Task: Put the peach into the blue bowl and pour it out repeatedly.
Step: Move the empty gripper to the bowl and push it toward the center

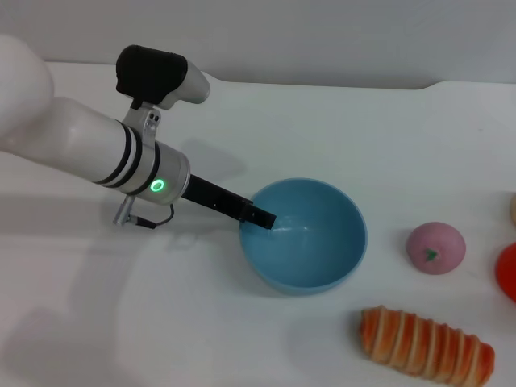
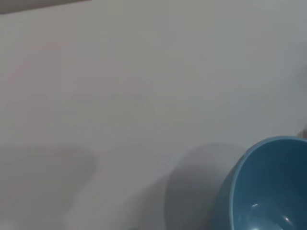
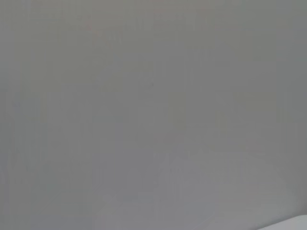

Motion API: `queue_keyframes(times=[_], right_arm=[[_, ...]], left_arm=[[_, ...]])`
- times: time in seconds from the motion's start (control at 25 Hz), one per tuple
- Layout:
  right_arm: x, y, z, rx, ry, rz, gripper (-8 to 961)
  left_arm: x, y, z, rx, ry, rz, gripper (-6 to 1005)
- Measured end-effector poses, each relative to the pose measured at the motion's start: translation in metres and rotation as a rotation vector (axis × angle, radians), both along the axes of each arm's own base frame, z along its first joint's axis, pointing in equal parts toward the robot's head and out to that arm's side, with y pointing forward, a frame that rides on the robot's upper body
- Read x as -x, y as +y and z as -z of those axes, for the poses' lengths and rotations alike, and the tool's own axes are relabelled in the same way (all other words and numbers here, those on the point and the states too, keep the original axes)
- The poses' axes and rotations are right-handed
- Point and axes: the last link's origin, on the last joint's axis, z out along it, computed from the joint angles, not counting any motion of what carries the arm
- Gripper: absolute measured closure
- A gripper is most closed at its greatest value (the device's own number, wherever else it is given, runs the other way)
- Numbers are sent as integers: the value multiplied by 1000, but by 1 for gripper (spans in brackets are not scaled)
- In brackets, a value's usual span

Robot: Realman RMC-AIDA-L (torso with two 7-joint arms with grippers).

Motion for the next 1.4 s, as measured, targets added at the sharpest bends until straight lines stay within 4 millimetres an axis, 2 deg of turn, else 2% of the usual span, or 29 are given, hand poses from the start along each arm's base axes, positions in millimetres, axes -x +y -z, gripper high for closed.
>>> queue_keyframes(times=[0.36,0.48,0.92,1.28,1.4], right_arm=[[0,0,1,4,4,-2,333],[0,-1,0,-2,6,-3,332],[3,2,1,-1,10,-15,333],[3,0,2,-3,13,-11,333],[2,-1,2,-3,13,-10,333]], left_arm=[[2,1,5,-18,-44,-42,171],[0,-2,10,9,-32,-26,254],[-10,1,17,15,-21,13,709],[-17,5,22,25,-5,29,908],[-28,12,19,10,-21,54,954]])
